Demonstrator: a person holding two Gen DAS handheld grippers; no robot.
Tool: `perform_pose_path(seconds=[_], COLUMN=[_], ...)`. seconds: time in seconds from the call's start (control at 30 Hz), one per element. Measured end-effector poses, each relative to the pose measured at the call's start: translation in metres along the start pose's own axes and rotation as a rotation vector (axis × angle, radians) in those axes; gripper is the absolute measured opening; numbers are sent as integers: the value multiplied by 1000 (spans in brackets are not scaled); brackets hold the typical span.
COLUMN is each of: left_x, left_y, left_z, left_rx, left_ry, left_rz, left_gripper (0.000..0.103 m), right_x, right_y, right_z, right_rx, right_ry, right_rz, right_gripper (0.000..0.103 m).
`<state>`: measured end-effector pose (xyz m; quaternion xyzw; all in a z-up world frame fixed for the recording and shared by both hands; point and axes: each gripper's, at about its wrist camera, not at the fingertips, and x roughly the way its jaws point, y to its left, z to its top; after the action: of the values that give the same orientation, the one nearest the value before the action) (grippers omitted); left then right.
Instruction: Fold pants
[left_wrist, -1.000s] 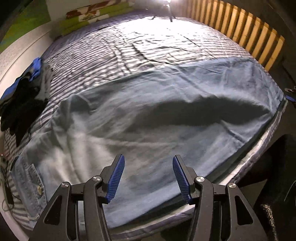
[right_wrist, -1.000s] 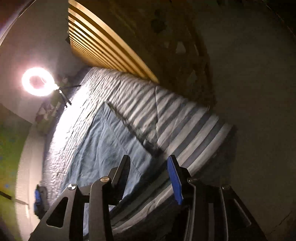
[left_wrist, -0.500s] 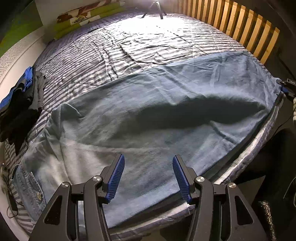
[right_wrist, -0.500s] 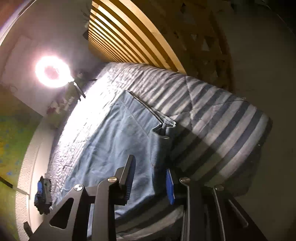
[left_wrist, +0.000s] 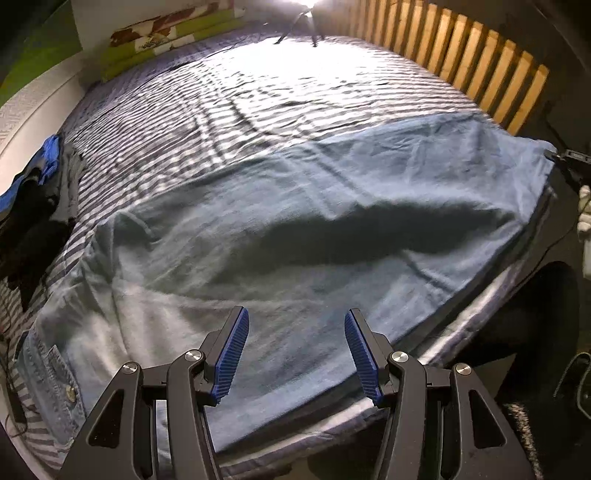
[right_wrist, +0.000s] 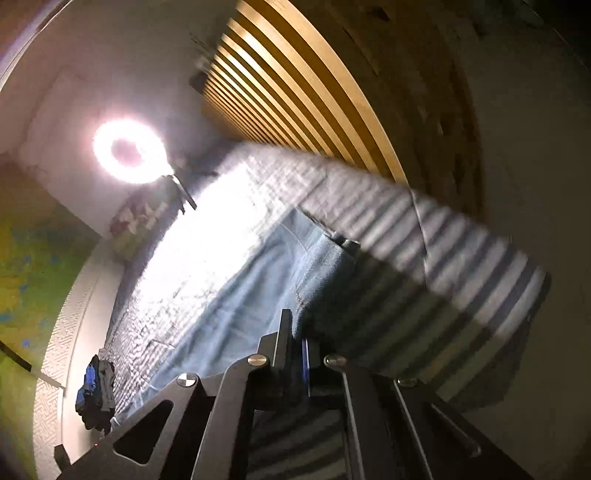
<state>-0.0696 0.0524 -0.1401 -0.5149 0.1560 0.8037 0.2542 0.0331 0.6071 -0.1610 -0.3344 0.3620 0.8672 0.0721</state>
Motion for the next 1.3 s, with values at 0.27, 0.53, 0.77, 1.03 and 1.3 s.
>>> perform_pose_path(seconds=[0.27, 0.53, 0.77, 1.03, 1.3], left_x=[15, 47, 58, 41, 57], left_y=[-89, -125, -123, -120, -122], left_z=[14, 14, 8, 13, 9], left_rx=[297, 464, 481, 454, 446], left_ry=[-15, 51, 109, 71, 128], left_rz=[-143, -116, -149, -186, -198], left_gripper=[58, 47, 37, 5, 34], right_x=[27, 19, 28, 25, 32], right_y=[-15, 5, -5, 0, -10], right_z=[-12, 2, 3, 4, -8], right_rx=[11, -48, 3, 2, -7], right_ry=[72, 69, 93, 86, 84], right_rz=[-146, -139, -143, -144, -186], right_gripper=[3, 3, 3, 3, 7])
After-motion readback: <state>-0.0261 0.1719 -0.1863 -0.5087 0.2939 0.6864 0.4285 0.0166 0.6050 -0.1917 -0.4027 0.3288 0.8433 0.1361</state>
